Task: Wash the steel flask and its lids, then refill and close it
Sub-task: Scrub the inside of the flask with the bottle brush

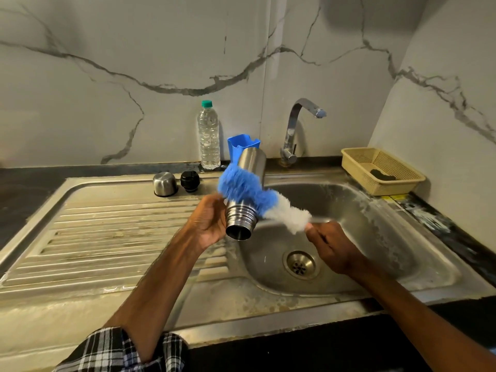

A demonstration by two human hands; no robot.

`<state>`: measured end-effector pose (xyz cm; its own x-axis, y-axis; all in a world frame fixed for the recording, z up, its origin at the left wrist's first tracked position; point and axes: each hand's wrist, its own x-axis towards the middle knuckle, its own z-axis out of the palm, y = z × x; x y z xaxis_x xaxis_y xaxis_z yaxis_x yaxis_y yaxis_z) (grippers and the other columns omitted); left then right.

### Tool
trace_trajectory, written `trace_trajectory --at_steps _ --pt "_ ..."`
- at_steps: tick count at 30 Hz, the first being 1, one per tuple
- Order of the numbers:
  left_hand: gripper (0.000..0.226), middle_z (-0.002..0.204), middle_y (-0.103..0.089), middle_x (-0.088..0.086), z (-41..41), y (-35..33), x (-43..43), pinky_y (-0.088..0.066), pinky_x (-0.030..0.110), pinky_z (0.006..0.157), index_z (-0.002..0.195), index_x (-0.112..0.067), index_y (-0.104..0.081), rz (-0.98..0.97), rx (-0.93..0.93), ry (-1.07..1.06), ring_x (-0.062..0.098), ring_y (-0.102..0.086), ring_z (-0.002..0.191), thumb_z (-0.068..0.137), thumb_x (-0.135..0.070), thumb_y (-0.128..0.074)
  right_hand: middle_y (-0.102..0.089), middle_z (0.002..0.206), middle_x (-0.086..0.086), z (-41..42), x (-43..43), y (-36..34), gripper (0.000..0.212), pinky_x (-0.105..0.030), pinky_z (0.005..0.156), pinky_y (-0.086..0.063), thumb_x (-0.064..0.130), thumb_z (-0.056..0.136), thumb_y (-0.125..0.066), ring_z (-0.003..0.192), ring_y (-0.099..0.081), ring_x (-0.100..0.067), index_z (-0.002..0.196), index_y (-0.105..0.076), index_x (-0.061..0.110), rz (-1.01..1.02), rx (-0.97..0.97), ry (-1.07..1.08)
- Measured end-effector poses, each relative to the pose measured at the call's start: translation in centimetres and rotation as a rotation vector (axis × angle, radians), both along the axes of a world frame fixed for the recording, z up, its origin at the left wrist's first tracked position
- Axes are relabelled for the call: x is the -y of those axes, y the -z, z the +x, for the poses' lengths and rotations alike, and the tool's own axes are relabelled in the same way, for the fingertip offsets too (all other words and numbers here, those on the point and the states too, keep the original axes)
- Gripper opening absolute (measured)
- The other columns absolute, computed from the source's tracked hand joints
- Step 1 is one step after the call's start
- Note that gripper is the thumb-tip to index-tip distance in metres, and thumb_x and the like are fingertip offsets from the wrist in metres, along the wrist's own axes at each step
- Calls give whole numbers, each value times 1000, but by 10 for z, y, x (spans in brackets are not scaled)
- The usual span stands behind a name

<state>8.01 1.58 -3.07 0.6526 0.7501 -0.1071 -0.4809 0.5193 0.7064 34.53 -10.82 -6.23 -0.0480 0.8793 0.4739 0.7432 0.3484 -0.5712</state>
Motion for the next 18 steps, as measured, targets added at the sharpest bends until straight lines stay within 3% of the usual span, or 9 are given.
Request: trace_trajectory --at_steps 3,7,8,10,12,16,18 --pt "80 142 -54 29 2 -4 4 -57 52 95 145 -1 -45 9 -32 59 45 -54 129 80 -26 -82 -36 50 9 2 -11 -2 49 -31 49 -29 49 101 -32 46 -35 -6 57 -39 28 -42 -24 138" --pt "102 123 -68 24 0 -2 3 -62 46 83 137 3 -50 0 -36 17 36 -70 102 51 -22 -99 -39 52 -4 7 -12 -2 47 -35 48 -28 37 104 -37 46 -36 -14 59 -42 23 -24 29 -38" --pt "101 124 -67 25 0 -1 1 -61 47 85 137 3 -50 -3 -20 10 37 -69 103 52 -22 -98 -39 51 -3 10 -16 -3 48 -35 47 -28 38 104 -36 45 -36 -13 59 -43 22 -32 33 -18" --pt "84 139 -57 30 1 -3 2 -48 55 106 145 2 -44 3 10 70 44 -59 125 77 -26 -85 -39 49 5 13 -25 -4 51 -32 46 -28 45 102 -34 43 -36 -7 58 -44 22 -62 0 101" --pt "69 143 -53 30 5 -2 3 -33 58 118 148 0 -42 10 14 118 46 -50 134 90 -28 -71 -38 49 8 11 -29 -2 52 -28 47 -28 48 101 -32 43 -36 -6 57 -43 22 -56 -26 145" --pt "88 130 -63 28 4 -4 3 -45 59 106 138 1 -51 1 10 58 42 -68 109 66 -25 -93 -36 51 8 11 -24 7 48 -23 47 -23 32 104 -38 45 -34 -5 58 -44 17 -7 -1 16" --pt "77 137 -58 30 2 -4 3 -42 58 110 141 2 -48 6 17 92 45 -61 122 80 -27 -83 -38 50 8 14 -28 6 50 -23 46 -25 42 102 -34 44 -35 -6 58 -43 20 -35 -5 106"
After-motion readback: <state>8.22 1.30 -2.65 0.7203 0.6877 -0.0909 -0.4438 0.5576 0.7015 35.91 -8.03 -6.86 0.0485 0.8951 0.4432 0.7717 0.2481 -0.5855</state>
